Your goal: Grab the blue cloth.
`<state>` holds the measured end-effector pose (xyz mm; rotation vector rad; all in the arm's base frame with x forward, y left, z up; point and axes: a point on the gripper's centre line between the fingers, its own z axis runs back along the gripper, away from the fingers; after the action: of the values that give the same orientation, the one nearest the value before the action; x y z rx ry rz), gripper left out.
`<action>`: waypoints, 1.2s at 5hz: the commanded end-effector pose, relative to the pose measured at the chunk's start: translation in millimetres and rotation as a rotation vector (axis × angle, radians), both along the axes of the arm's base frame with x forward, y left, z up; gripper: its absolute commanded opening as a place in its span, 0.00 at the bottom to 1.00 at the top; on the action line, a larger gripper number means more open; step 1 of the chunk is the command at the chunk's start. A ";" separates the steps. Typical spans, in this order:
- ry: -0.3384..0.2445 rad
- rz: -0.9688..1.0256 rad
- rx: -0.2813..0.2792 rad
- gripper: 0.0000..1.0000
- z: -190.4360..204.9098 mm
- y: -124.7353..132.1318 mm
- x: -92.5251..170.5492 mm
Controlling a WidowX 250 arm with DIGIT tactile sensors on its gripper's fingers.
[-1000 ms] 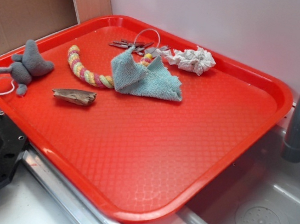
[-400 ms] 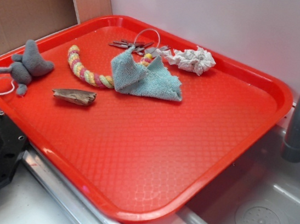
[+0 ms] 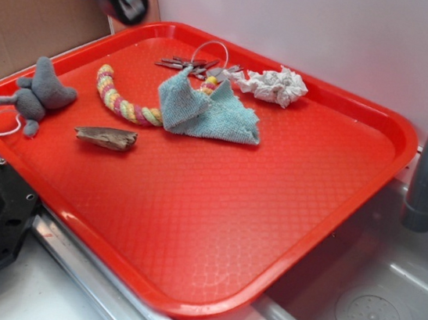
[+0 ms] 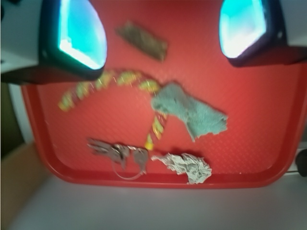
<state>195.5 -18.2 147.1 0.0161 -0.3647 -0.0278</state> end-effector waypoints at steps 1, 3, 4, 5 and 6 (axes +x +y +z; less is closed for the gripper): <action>-0.018 -0.117 0.101 1.00 -60.2 2.5 44.1; 0.059 -0.259 0.062 0.36 -92.2 -2.9 56.9; 0.086 -0.271 0.049 0.00 -104.4 -6.2 65.7; 0.098 -0.245 0.046 0.00 -102.7 -6.4 62.2; 0.108 -0.207 0.028 0.00 -95.4 -4.9 64.9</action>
<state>247.8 -23.0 37.7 0.0045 -0.1891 -0.2405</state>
